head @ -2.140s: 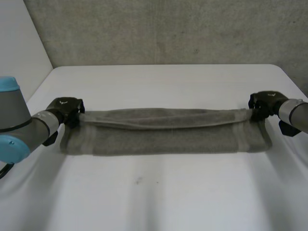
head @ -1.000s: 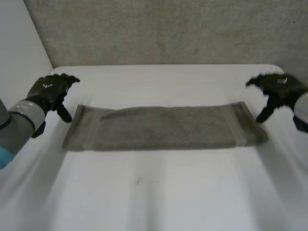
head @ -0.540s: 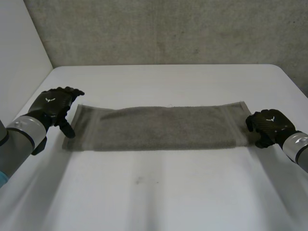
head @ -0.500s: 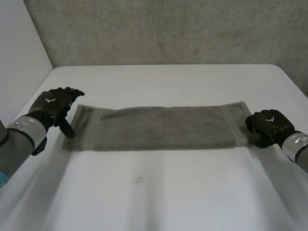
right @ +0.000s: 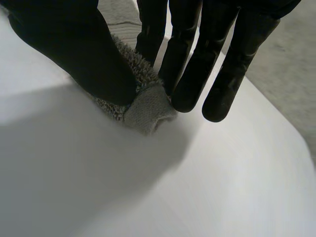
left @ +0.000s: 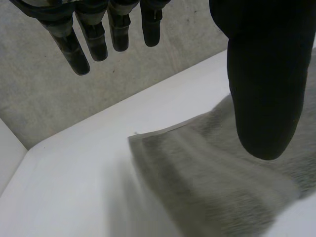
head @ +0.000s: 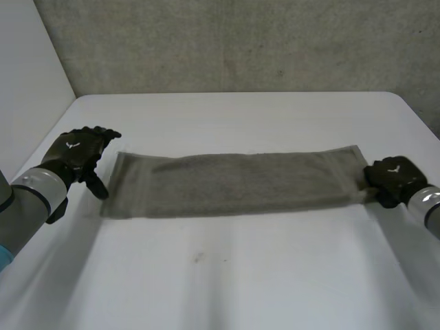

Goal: Fold the towel.

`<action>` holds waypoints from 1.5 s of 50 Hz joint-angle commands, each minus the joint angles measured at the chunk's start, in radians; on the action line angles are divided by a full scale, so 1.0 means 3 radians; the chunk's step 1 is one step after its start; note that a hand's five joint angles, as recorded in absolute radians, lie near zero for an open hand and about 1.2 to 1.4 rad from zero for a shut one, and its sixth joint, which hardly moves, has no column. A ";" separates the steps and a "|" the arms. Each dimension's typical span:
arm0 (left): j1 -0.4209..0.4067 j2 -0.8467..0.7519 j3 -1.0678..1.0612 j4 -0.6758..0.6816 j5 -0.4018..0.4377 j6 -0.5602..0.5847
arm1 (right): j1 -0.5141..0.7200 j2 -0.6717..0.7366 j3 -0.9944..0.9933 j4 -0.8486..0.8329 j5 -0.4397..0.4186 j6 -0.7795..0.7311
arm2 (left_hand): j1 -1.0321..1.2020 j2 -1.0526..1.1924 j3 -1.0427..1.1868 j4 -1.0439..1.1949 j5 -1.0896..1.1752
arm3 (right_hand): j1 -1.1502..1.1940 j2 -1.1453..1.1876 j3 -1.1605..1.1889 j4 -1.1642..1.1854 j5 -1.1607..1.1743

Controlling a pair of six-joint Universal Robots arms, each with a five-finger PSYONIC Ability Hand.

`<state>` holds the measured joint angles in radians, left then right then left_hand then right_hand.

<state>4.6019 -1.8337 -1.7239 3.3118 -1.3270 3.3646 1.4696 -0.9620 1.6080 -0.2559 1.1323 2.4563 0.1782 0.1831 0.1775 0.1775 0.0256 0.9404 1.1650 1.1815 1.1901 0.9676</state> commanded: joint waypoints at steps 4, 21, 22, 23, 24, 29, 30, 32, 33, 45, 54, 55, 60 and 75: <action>0.0016 0.0150 -0.0042 -0.0010 -0.0005 -0.0002 | -0.0766 -0.0275 -0.0134 0.0101 0.0188 -0.0098 | 0.0010 -0.0006 0.0012 0.0013 -0.0063 | 0.1520 0.0771 0.0716 0.0687 0.0847; -0.0010 0.0416 0.0081 -0.0026 0.0143 -0.0513 | 0.0174 -0.0700 -0.0886 0.0413 0.0357 0.0121 | -0.0012 -0.0029 -0.0010 -0.0010 -0.0085 | 0.1520 0.0771 0.0716 0.0687 0.0847; -0.0015 0.0441 0.0111 -0.0031 0.0153 -0.0635 | 0.0386 -0.0680 -0.0941 0.0413 0.0362 0.0136 | -0.0012 -0.0029 -0.0010 -0.0010 -0.0085 | 0.1520 0.0771 0.0716 0.0687 0.0847; -0.0015 0.0442 0.0112 -0.0031 0.0154 -0.0636 | 0.0388 -0.0679 -0.0942 0.0413 0.0362 0.0137 | -0.0012 -0.0029 -0.0010 -0.0010 -0.0085 | 0.1520 0.0771 0.0716 0.0687 0.0847; -0.0015 0.0467 0.0137 -0.0031 0.0164 -0.0727 | 0.0641 -0.0649 -0.1003 0.0403 0.0362 0.0137 | -0.0012 -0.0029 -0.0010 -0.0010 -0.0085 | 0.1520 0.0771 0.0716 0.0687 0.0847; -0.0020 0.0534 0.0147 -0.0026 0.0164 -0.0815 | 0.1503 -0.0378 -0.1264 0.0378 0.0373 0.0137 | -0.0012 -0.0029 -0.0010 -0.0010 -0.0085 | 0.1520 0.0771 0.0716 0.0687 0.0847; -0.0020 0.0539 0.0147 -0.0026 0.0164 -0.0815 | 0.1761 -0.0256 -0.1350 0.0378 0.0378 0.0132 | -0.0012 -0.0029 -0.0010 -0.0010 -0.0085 | 0.1520 0.0771 0.0716 0.0687 0.0847; -0.0020 0.0539 0.0147 -0.0026 0.0164 -0.0820 | 0.2012 -0.0139 -0.1427 0.0372 0.0362 0.0121 | -0.0012 -0.0029 -0.0010 -0.0010 -0.0085 | 0.1520 0.0771 0.0716 0.0687 0.0847; -0.0035 0.0539 0.0142 -0.0026 0.0159 -0.0820 | 0.2227 -0.0011 -0.1494 0.0372 0.0362 0.0116 | -0.0012 -0.0029 -0.0010 -0.0010 -0.0085 | 0.1520 0.0771 0.0716 0.0687 0.0847; -0.0092 0.0467 0.0137 0.0000 0.0154 -0.0810 | 0.2996 0.0890 -0.1745 0.0378 0.0367 0.0004 | -0.0012 -0.0029 -0.0010 -0.0010 -0.0085 | 0.1520 0.0771 0.0716 0.0687 0.0847; -0.0372 0.0146 0.0361 0.0056 0.0128 -0.0815 | 0.2869 0.0432 -0.1592 0.0418 0.0714 0.0141 | -0.0012 -0.0029 -0.0010 -0.0010 -0.0085 | -0.2553 -0.3301 -0.3357 -0.3385 -0.3225; -0.0469 0.0064 0.0438 0.0061 0.0118 -0.0815 | 0.2696 0.0258 -0.1470 0.0423 0.0751 0.0304 | -0.0012 -0.0029 -0.0010 -0.0010 -0.0085 | -0.2553 -0.3301 -0.3357 -0.3385 -0.3225; -0.0766 -0.0217 0.0678 0.0072 0.0042 -0.0815 | 0.2195 -0.0279 -0.0990 0.0429 0.0741 0.0891 | 0.0000 -0.0016 0.0002 0.0003 -0.0073 | -0.2553 -0.3301 -0.3357 -0.3385 -0.3225; -0.1288 -0.1200 0.1006 0.0061 -0.0721 -0.0529 | 0.1227 -0.0633 0.0311 0.0357 0.0245 0.1113 | -0.0009 -0.0026 -0.0007 -0.0007 -0.0083 | -0.2303 -0.3052 -0.3107 -0.3136 -0.2976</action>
<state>4.2531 -2.0982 -1.4323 3.3297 -1.4652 3.1392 1.9278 -1.1583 1.5789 -0.1372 1.3092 2.8265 0.1663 0.1653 0.1642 0.1650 0.0254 0.2028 0.2259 0.2104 0.2262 0.0594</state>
